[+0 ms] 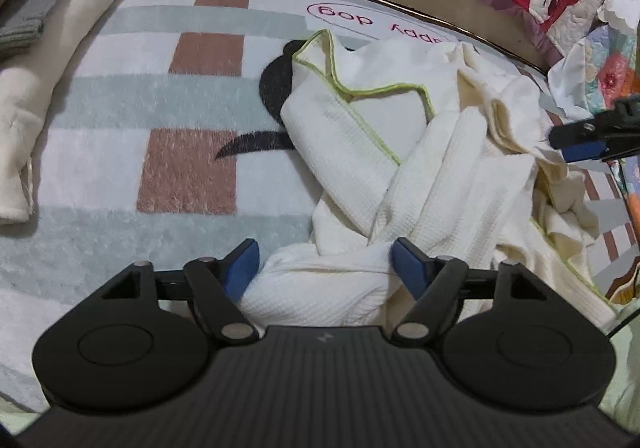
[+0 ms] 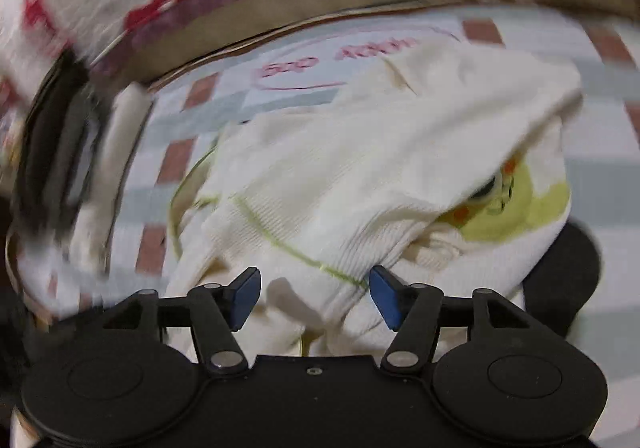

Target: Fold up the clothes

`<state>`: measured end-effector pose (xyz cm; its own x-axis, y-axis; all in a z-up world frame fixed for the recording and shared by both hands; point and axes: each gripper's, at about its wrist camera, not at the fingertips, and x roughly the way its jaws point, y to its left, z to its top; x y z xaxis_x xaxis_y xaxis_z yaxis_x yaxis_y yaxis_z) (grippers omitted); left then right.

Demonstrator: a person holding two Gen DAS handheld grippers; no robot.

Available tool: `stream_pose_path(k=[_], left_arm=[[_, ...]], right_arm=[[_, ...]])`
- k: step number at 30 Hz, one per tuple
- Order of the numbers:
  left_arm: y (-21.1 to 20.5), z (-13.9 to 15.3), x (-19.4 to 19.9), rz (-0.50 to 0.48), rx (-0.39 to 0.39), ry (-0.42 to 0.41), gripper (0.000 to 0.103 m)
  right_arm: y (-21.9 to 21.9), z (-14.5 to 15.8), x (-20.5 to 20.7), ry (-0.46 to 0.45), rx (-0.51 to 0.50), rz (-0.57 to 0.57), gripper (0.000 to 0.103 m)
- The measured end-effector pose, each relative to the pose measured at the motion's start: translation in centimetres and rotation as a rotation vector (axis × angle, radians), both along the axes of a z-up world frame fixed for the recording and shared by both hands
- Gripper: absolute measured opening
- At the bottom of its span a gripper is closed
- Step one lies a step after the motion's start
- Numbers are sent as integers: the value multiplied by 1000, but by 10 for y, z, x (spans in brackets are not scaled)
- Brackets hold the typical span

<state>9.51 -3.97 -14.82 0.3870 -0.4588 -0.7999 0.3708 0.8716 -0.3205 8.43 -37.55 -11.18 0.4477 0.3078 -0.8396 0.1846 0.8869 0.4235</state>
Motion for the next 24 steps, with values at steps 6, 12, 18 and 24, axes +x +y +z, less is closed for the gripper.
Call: stream_pose_path(k=[6,12,18,24], left_arm=[[7,-1,-1,12,-79,-31,57],[2,8,-6,-1,-62,-111,44],[3,14,-7,3,-106,-96,49],[4,23,-10,-29,-218,-81,52]], right_arm=[[-21,28,25,-146,-152,0,9],[-99,98,39,-310,-471,-187,9],[-154,110,33,-217,-774,-315,26],[-151,78,-8,-197,-530,-305,45]])
